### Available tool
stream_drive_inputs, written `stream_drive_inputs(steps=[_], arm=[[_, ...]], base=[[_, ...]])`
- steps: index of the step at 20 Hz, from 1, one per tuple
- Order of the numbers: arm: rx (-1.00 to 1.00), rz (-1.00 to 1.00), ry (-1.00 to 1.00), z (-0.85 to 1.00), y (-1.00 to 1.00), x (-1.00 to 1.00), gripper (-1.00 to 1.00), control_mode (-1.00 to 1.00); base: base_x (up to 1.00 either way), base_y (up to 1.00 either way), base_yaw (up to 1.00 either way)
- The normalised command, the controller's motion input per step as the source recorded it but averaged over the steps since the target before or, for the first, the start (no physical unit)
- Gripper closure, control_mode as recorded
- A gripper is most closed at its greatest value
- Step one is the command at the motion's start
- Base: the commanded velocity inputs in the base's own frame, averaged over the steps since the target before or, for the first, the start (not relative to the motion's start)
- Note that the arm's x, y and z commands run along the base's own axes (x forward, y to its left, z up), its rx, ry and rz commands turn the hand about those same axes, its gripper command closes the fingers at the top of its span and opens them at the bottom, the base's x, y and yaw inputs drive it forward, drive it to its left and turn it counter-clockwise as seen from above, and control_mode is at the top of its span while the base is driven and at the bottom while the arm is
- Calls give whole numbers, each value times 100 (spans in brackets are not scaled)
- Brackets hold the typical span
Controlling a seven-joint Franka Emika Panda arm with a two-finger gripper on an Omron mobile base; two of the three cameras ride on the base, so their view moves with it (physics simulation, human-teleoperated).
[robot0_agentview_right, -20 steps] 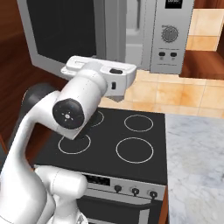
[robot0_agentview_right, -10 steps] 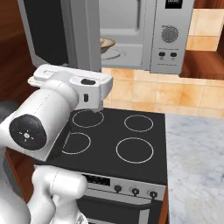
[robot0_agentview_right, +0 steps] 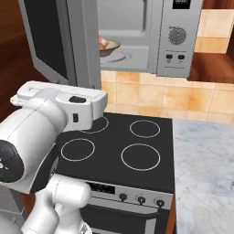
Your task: The microwave is finished heating the steak and onion. Take the bowl containing the food and place it on the dining counter.
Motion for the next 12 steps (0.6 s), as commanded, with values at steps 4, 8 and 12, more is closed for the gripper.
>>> stream_drive_inputs(steps=[4, 8, 12], arm=[[17, 1, 0, 4, -80, -81, -100, -100], [34, 11, 16, 1, -100, 27, -100, -100], [44, 8, 47, -23, -63, 93, -100, -100]], base=[[0, 0, 0], [0, 0, 0], [0, 0, 0]])
